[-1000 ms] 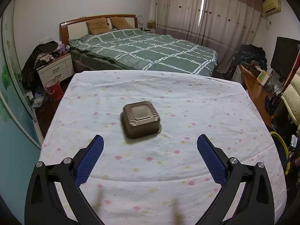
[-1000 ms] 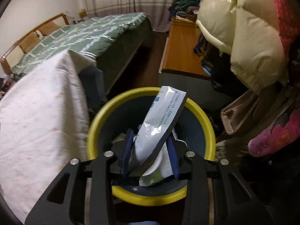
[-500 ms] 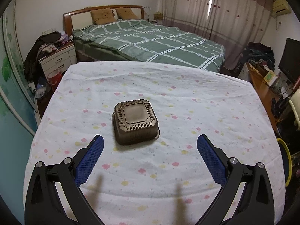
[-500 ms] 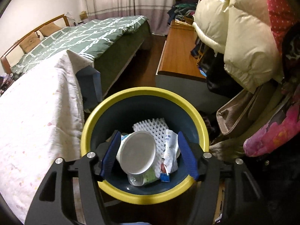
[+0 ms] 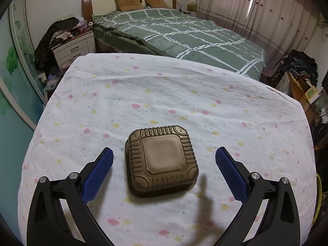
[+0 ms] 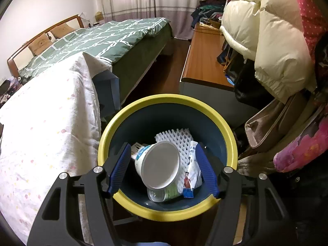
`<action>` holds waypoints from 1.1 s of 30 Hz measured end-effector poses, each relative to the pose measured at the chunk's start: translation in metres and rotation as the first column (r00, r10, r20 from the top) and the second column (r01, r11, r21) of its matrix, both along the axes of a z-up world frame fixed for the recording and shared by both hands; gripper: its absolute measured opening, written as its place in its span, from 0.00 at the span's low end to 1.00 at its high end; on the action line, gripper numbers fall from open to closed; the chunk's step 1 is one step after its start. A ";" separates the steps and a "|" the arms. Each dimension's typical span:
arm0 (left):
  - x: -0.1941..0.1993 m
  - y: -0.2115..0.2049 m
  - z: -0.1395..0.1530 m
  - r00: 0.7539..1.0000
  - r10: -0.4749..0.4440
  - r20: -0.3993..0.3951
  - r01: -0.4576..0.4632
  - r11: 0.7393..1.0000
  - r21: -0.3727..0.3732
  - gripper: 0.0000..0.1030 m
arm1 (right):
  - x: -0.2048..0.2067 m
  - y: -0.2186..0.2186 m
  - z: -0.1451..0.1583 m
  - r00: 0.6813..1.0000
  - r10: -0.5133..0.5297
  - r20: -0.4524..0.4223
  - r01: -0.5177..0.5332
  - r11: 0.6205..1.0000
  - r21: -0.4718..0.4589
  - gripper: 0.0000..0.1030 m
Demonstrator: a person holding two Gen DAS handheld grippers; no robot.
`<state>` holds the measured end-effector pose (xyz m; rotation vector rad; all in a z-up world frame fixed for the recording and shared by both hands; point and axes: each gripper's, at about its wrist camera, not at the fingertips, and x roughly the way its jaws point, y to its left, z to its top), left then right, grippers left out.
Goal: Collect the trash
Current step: 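Grasp the brown square plastic container with the left tool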
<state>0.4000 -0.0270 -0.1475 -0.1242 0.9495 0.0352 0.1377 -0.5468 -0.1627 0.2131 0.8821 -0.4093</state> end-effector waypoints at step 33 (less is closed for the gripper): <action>-0.035 -0.062 0.055 0.978 -0.190 0.090 0.192 0.981 -0.015 0.63 | -0.036 0.009 0.012 0.998 0.008 0.063 -0.011 0.999 0.038 0.60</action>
